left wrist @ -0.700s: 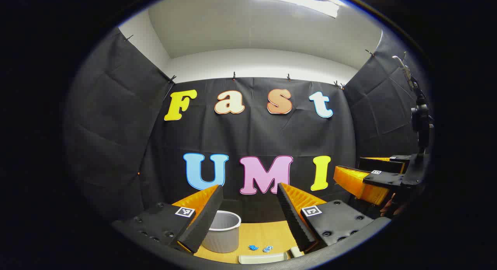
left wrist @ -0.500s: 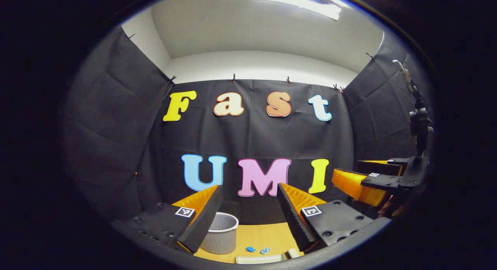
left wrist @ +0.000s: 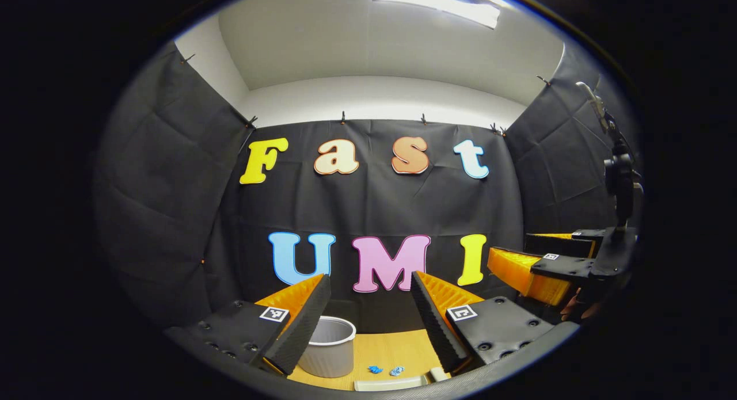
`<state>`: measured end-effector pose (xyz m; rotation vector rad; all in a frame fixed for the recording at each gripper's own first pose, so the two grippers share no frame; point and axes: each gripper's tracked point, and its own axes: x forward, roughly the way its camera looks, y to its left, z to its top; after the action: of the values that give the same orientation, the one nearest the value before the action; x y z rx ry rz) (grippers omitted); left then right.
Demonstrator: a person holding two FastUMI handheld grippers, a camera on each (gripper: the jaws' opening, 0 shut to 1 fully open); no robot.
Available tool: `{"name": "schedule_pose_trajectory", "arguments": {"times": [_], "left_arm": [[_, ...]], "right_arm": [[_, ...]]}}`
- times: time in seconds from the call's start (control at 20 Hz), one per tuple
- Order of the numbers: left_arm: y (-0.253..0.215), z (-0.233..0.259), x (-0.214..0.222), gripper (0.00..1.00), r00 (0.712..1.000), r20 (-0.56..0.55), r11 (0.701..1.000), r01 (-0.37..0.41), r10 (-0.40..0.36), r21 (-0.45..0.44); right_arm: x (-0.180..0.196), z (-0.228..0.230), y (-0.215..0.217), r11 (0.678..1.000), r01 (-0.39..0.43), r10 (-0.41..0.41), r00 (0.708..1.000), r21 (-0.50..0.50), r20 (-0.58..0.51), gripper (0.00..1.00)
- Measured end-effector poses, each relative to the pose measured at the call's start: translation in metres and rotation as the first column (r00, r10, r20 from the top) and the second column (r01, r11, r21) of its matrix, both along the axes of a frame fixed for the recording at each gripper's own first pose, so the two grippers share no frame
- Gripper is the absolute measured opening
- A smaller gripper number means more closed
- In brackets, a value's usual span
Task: Pick up the small broom and dustpan from the desktop, sweep the trash into the dustpan with the broom, and then empty the trash into the garbage bin.
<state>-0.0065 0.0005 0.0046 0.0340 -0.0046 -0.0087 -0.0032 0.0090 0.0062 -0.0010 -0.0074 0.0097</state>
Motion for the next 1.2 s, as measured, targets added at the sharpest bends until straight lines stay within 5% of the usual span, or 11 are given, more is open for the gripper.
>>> {"name": "schedule_pose_trajectory", "arguments": {"times": [1.2], "left_arm": [[-0.008,-0.011,-0.002,0.82,0.995,-0.083,0.999,0.046,-0.048,-0.026]], "right_arm": [[-0.008,-0.01,-0.008,0.998,0.051,-0.051,0.998,-0.021,-0.04,0.99]]}}
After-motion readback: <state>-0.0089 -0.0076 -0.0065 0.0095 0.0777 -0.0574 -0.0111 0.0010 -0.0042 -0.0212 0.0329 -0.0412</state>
